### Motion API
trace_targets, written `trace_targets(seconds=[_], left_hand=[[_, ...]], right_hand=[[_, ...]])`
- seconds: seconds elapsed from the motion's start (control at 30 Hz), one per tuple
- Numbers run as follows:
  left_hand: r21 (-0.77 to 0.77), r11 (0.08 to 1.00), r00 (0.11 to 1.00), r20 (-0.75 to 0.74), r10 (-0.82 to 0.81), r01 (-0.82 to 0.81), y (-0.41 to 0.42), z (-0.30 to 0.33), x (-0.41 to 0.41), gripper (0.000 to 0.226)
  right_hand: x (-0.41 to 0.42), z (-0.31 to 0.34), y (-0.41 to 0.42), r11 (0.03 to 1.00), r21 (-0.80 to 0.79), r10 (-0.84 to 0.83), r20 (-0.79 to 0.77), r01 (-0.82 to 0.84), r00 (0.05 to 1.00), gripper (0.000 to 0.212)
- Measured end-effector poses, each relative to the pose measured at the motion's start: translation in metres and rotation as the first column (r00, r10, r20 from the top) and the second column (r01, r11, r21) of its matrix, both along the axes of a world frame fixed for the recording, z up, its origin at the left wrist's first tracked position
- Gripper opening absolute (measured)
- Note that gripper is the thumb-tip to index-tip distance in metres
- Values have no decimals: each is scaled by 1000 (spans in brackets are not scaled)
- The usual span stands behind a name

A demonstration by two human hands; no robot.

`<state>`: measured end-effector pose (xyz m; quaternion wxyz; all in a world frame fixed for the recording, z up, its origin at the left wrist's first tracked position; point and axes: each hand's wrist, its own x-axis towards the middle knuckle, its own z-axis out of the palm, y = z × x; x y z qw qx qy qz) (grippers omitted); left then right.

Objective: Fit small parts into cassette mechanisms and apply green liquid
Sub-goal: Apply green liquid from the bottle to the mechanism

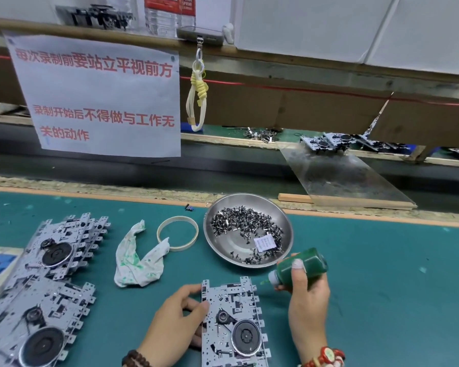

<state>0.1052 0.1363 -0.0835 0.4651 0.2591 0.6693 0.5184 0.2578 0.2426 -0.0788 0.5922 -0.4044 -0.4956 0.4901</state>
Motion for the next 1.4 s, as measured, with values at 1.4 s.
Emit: trace_targets(seconds=[1.4], left_hand=[[-41,988,815,571,-97,147,17,-4,-10,34]], right_hand=[[1,-12,7,976,214,-55,100,32,993,38]])
